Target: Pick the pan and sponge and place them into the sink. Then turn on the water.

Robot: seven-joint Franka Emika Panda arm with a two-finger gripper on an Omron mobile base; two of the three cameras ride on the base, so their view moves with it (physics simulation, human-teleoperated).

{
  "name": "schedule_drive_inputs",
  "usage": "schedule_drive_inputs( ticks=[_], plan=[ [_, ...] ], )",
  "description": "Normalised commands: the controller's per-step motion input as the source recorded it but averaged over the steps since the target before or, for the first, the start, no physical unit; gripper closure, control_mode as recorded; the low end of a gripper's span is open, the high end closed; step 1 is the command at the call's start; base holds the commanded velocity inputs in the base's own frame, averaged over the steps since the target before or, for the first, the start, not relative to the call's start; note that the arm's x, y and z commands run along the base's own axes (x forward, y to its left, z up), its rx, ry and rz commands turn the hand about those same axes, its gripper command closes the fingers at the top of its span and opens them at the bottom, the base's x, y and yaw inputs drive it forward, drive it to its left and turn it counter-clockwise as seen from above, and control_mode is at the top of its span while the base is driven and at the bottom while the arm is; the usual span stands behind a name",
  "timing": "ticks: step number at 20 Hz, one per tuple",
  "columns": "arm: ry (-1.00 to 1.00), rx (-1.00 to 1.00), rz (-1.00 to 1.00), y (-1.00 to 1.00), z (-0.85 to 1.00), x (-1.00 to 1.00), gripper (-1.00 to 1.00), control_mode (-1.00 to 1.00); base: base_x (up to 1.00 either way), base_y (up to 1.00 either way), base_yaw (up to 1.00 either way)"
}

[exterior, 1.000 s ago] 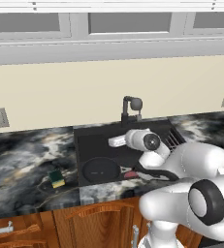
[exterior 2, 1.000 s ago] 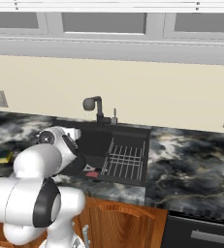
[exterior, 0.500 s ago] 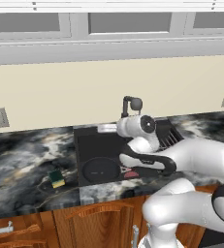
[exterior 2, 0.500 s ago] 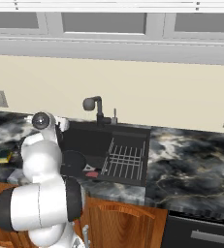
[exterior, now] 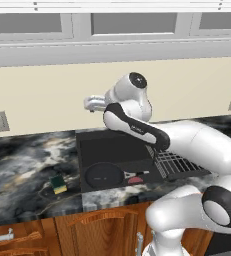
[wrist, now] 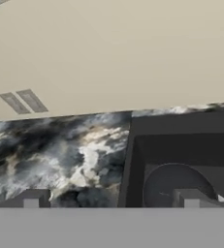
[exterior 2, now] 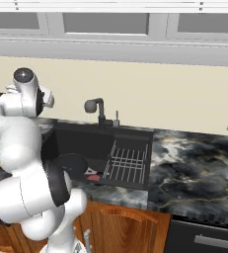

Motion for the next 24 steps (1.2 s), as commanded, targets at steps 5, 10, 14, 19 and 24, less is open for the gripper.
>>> schedule_drive_inputs(
  ticks=[5,10,14,19,24],
  plan=[
    [0.21,0.03,0.05,0.23,0.28,-0.05,-1.00,-1.00,0.00,0.00,0.00],
    [0.21,0.01,0.12,0.12,-0.12,-0.02,-1.00,-1.00,0.00,0.00,0.00],
    [0.15,-0.07,0.17,0.16,-0.61,-0.21,-1.00,-1.00,0.00,0.00,0.00],
    [0.07,-0.18,0.22,0.29,-0.67,-0.38,-1.00,-1.00,0.00,0.00,0.00],
    [0.00,-0.08,0.20,0.27,-0.24,-0.50,-1.00,-1.00,0.00,0.00,0.00]
  ],
)
